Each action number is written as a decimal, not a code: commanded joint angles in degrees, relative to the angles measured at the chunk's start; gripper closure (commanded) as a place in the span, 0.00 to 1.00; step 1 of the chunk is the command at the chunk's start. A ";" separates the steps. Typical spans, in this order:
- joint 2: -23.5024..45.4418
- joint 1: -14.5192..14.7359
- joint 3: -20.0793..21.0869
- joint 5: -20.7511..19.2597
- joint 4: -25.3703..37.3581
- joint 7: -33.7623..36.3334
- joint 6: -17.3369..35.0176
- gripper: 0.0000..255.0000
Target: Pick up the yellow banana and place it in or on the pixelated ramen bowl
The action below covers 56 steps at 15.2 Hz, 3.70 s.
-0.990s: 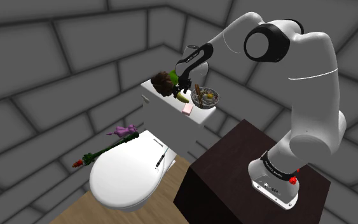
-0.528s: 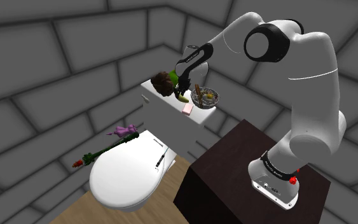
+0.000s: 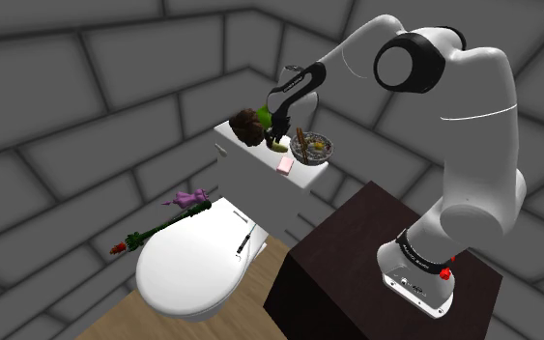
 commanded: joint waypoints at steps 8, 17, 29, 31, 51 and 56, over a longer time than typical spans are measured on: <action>-5.35 0.58 -0.81 -0.87 -1.09 0.78 -4.25 1.00; -10.26 1.06 -1.53 -1.84 -1.20 1.60 -9.02 1.00; -15.85 1.52 -2.26 -3.12 0.26 2.68 -16.01 1.00; -17.77 1.20 -2.51 -3.19 -2.40 2.00 -15.30 1.00; -33.56 -3.82 -6.73 -3.42 -30.52 -8.66 -3.40 1.00; -30.31 -4.04 -6.28 -1.74 -31.03 -9.99 0.22 1.00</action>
